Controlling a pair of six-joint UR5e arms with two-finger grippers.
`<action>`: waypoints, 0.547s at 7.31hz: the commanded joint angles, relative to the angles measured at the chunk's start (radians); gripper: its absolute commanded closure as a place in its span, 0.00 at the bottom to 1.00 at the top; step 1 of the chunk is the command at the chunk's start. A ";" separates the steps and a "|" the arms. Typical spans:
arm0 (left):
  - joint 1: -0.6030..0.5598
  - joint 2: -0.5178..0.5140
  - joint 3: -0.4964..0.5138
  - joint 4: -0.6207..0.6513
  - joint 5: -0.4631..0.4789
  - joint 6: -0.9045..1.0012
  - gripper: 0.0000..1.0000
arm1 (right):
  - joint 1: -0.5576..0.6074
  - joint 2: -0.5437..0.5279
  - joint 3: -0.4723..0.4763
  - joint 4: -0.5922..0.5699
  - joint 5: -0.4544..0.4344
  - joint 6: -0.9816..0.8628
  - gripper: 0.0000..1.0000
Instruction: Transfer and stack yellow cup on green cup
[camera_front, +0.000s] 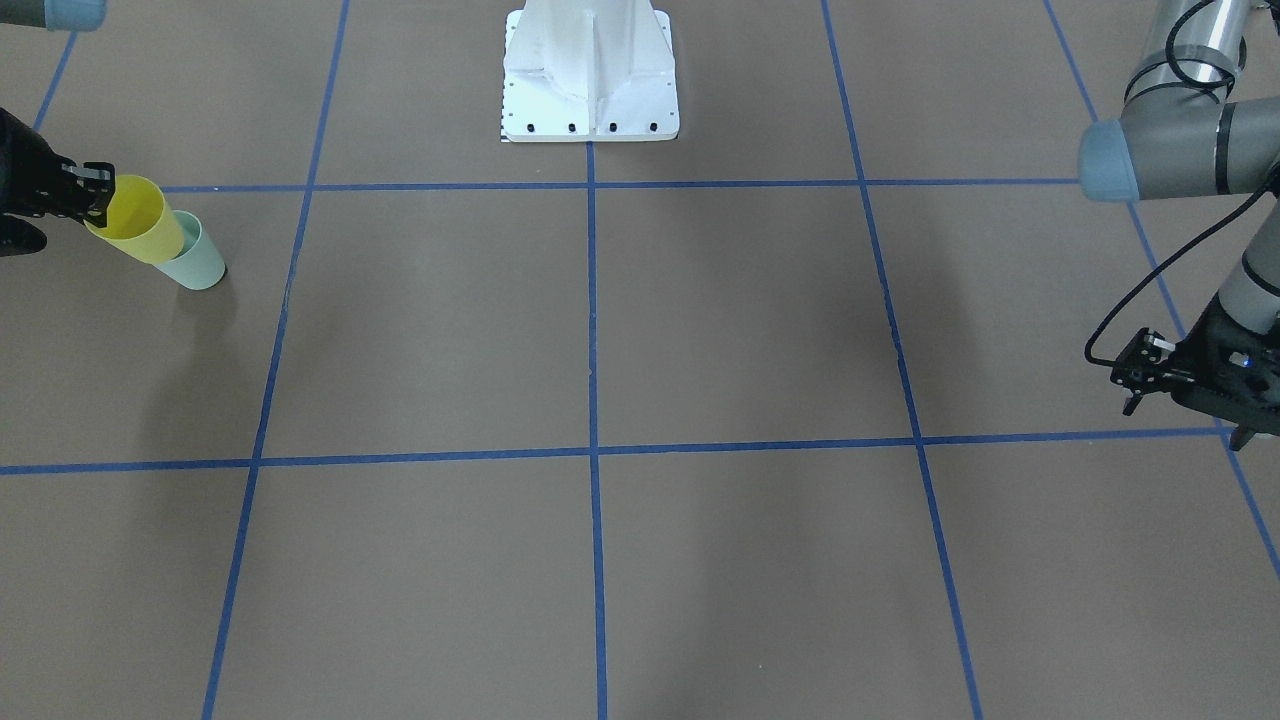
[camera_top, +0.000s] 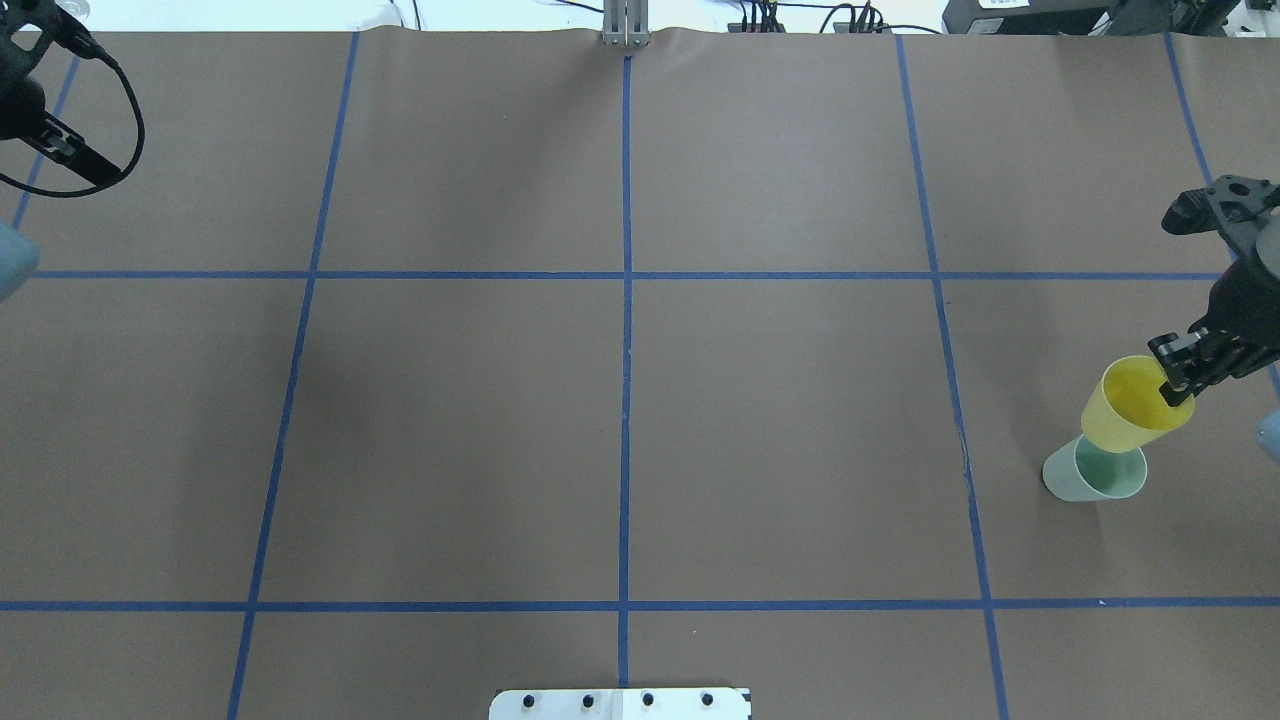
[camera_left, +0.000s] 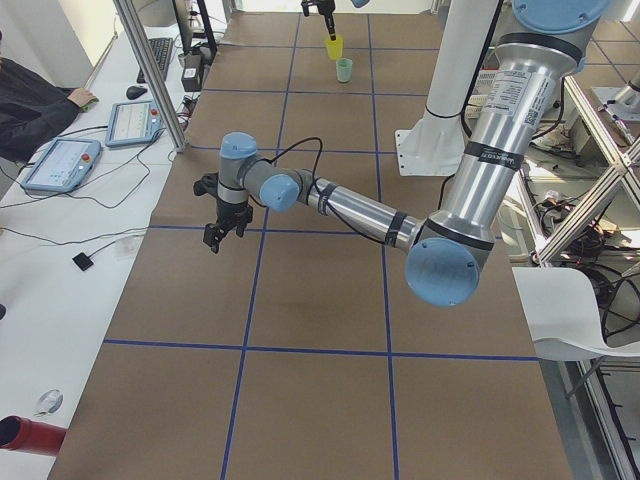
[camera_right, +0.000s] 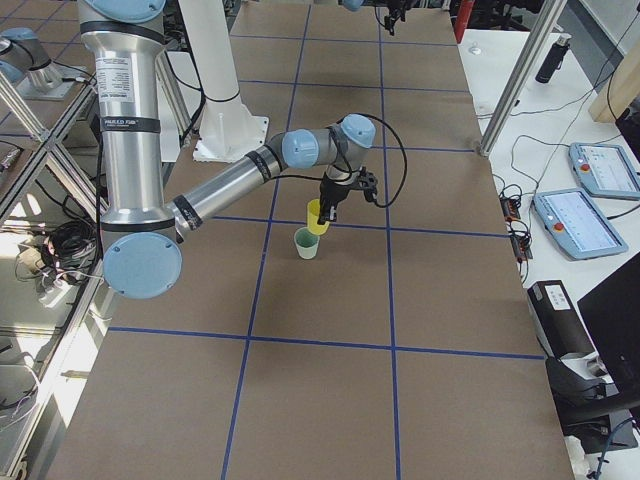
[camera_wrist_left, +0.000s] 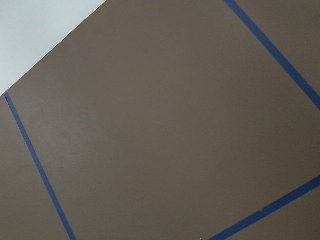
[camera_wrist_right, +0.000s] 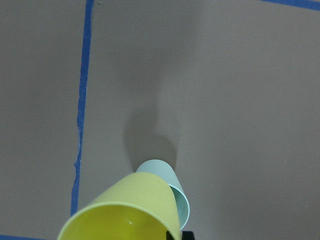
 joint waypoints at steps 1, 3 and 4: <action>-0.003 0.001 -0.002 0.000 0.000 0.000 0.00 | -0.032 -0.004 -0.026 0.001 0.000 0.000 1.00; -0.003 0.001 -0.003 0.000 -0.002 0.000 0.00 | -0.032 -0.008 -0.032 0.001 -0.002 0.000 1.00; -0.004 0.001 -0.008 0.000 -0.002 0.000 0.00 | -0.032 -0.007 -0.042 0.001 -0.002 -0.001 1.00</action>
